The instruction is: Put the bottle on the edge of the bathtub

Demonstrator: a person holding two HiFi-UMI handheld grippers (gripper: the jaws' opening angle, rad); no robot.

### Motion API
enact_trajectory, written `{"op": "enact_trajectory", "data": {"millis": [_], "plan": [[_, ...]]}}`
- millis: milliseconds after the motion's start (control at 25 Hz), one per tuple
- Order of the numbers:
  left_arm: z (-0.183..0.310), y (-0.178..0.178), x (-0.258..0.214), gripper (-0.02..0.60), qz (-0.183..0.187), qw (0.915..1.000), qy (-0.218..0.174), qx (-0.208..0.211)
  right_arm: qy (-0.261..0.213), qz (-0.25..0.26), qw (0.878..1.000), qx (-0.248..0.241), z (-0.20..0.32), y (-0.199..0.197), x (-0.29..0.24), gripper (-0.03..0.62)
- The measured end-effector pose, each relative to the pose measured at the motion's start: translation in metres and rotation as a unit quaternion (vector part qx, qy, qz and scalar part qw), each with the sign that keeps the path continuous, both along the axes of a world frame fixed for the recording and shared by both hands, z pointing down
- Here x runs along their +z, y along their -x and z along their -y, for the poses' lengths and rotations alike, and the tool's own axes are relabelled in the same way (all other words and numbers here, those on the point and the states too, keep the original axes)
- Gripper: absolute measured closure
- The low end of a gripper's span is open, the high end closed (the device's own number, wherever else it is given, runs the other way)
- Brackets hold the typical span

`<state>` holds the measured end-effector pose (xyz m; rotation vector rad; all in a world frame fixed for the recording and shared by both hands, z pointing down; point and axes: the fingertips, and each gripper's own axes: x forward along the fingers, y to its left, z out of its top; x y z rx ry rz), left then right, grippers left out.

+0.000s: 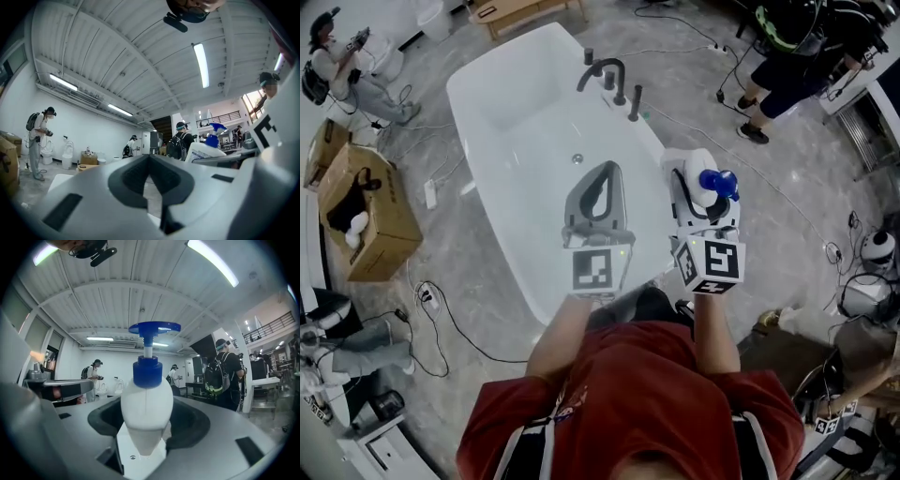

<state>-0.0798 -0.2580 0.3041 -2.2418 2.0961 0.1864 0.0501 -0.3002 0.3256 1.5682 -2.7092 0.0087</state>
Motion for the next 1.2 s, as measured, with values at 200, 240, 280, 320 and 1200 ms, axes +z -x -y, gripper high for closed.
{"op": "enact_trajectory", "data": {"millis": [200, 240, 280, 320, 1200], "plan": [[0.026, -0.012, 0.002, 0.566, 0.003, 0.9997, 0.003, -0.024, 0.008, 0.005, 1.000, -0.021, 0.035, -0.011, 0.005, 0.324], [0.031, -0.015, 0.002, 0.566, 0.004, 0.9996, 0.002, -0.029, 0.009, 0.006, 1.000, -0.026, 0.041, -0.013, 0.006, 0.324], [0.036, -0.018, 0.003, 0.566, 0.005, 0.9994, 0.001, -0.035, 0.009, 0.006, 0.999, -0.032, 0.048, -0.015, 0.008, 0.324], [0.041, -0.021, 0.004, 0.566, 0.006, 0.9992, -0.001, -0.040, 0.010, 0.006, 0.999, -0.036, 0.055, -0.018, 0.009, 0.324], [0.120, -0.040, 0.042, 0.566, 0.010, 0.9918, 0.010, -0.127, 0.027, -0.003, 0.993, -0.110, 0.177, -0.024, 0.058, 0.324]]}}
